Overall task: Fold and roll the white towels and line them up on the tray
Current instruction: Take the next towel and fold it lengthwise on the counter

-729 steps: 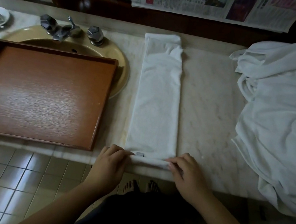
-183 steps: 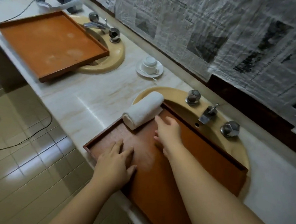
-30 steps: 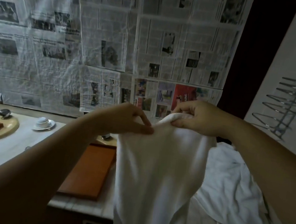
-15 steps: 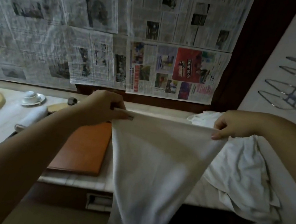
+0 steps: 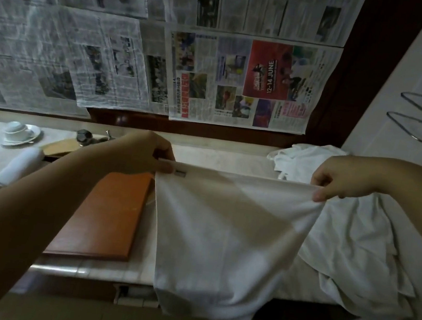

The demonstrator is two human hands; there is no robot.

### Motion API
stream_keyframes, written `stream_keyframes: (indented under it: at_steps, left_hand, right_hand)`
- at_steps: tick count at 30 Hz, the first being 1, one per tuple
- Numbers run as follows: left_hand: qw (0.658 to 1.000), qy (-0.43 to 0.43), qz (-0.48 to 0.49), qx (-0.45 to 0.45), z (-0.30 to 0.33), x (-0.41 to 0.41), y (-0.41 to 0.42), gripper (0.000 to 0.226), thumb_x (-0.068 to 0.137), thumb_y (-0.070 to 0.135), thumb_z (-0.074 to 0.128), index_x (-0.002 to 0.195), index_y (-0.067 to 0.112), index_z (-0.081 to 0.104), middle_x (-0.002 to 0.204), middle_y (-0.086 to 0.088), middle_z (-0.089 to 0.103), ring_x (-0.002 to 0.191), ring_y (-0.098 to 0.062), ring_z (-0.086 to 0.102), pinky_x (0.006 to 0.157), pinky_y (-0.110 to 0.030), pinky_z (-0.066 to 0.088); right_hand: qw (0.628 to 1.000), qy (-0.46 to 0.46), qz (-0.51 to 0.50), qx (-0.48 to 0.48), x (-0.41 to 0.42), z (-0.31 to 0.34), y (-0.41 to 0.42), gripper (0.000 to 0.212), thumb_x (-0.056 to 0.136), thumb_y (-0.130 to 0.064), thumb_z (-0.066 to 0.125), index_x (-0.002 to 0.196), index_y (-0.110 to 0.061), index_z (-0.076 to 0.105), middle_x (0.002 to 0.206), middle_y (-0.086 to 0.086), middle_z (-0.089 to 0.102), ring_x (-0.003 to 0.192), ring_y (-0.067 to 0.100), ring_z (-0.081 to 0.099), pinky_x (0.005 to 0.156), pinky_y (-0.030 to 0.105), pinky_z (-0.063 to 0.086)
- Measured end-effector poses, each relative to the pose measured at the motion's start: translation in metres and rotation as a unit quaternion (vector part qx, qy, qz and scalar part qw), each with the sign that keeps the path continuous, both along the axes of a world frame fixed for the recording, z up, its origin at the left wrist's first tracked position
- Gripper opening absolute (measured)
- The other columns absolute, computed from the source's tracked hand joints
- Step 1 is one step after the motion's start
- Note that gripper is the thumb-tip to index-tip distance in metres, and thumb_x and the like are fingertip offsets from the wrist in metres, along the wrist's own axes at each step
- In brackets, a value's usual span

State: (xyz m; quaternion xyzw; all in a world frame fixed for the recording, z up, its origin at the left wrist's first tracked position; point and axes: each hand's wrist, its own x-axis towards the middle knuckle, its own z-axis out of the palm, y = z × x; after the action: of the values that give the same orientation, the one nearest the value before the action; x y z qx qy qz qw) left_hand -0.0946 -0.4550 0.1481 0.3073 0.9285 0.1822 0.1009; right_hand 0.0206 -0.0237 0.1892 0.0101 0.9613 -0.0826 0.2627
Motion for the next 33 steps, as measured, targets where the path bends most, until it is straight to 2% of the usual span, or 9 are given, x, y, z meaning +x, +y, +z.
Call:
stream_keyframes:
  at_steps: [3,5,9,13,18,22,27,31,33]
  left_hand:
    - [0.998,-0.055,-0.013,-0.026,-0.021,-0.029,0.019,0.004,0.093,0.033,0.078,0.096,0.033,0.075,0.083,0.014,0.076,0.073,0.002,0.071,0.063,-0.012,0.052]
    - [0.996,-0.071,-0.018,-0.051,-0.043,-0.05,0.03,0.004,0.093,0.035,0.077,0.096,0.034,0.075,0.084,0.014,0.075,0.073,0.002,0.072,0.065,-0.013,0.053]
    - [0.992,-0.098,0.009,-0.073,-0.099,-0.093,0.052,0.004,0.093,0.032,0.077,0.095,0.032,0.074,0.085,0.01,0.075,0.073,-0.002,0.072,0.079,-0.032,0.063]
    - [0.986,-0.124,0.078,-0.078,-0.156,-0.12,0.071,0.006,0.095,0.03,0.075,0.099,0.027,0.072,0.085,0.007,0.074,0.073,-0.003,0.072,0.07,-0.023,0.057]
    - [0.972,-0.14,0.169,-0.079,-0.217,-0.145,0.084,0.006,0.095,0.031,0.075,0.096,0.025,0.072,0.082,0.009,0.069,0.073,-0.008,0.065,0.059,-0.019,0.044]
    - [0.961,-0.1,0.249,-0.059,-0.243,-0.18,0.096,0.007,0.095,0.025,0.07,0.089,0.028,0.07,0.08,0.007,0.067,0.077,-0.015,0.064,0.064,-0.027,0.042]
    - [0.944,-0.085,0.318,-0.021,-0.263,-0.249,0.124,0.007,0.098,0.024,0.065,0.097,0.021,0.071,0.085,0.001,0.066,0.069,-0.01,0.057,0.053,-0.025,0.039]
    - [0.921,-0.075,0.38,0.033,-0.276,-0.303,0.145,0.01,0.097,0.024,0.069,0.105,0.019,0.073,0.095,-0.001,0.066,0.072,-0.013,0.059,0.057,-0.025,0.043]
    - [0.91,-0.065,0.406,0.059,-0.28,-0.329,0.153,0.014,0.095,0.027,0.072,0.106,0.018,0.073,0.097,-0.001,0.068,0.081,-0.018,0.062,0.069,-0.027,0.046]
  right_hand:
    - [1.0,-0.022,0.008,0.009,-0.027,-0.026,0.013,0.021,0.09,-0.04,0.077,0.088,-0.02,0.075,0.087,0.004,0.072,0.071,0.012,0.06,0.07,0.027,0.052]
    - [0.999,-0.031,0.017,0.009,-0.045,-0.047,0.02,0.019,0.091,-0.04,0.076,0.086,-0.021,0.074,0.083,0.0,0.071,0.07,0.009,0.059,0.07,0.026,0.048]
    - [0.999,-0.041,0.012,-0.007,-0.083,-0.107,0.038,0.022,0.093,-0.042,0.074,0.081,-0.023,0.07,0.078,-0.006,0.067,0.071,0.012,0.058,0.067,0.025,0.044]
    - [0.997,-0.063,0.02,-0.034,-0.131,-0.169,0.05,0.029,0.094,-0.034,0.073,0.072,-0.02,0.061,0.07,-0.005,0.056,0.063,0.012,0.05,0.061,0.027,0.037]
    - [0.993,-0.11,0.048,-0.017,-0.193,-0.234,0.059,0.024,0.092,-0.031,0.074,0.073,-0.027,0.06,0.077,-0.006,0.061,0.067,0.011,0.056,0.059,0.026,0.04]
    - [0.999,-0.047,0.003,-0.009,-0.243,-0.272,0.06,0.011,0.093,-0.033,0.07,0.087,-0.025,0.066,0.091,0.0,0.067,0.082,0.018,0.063,0.072,0.032,0.048]
    - [0.993,0.054,-0.104,0.015,-0.315,-0.305,0.067,0.025,0.101,-0.036,0.059,0.111,-0.014,0.068,0.105,0.007,0.069,0.094,0.029,0.065,0.082,0.037,0.054]
    - [0.973,0.111,-0.2,0.006,-0.362,-0.332,0.078,0.023,0.099,-0.03,0.059,0.104,-0.01,0.069,0.093,0.01,0.067,0.078,0.029,0.061,0.058,0.03,0.04]
    - [0.962,0.14,-0.236,0.002,-0.383,-0.34,0.083,0.02,0.098,-0.028,0.06,0.099,-0.01,0.071,0.086,0.01,0.067,0.074,0.029,0.062,0.058,0.029,0.039]
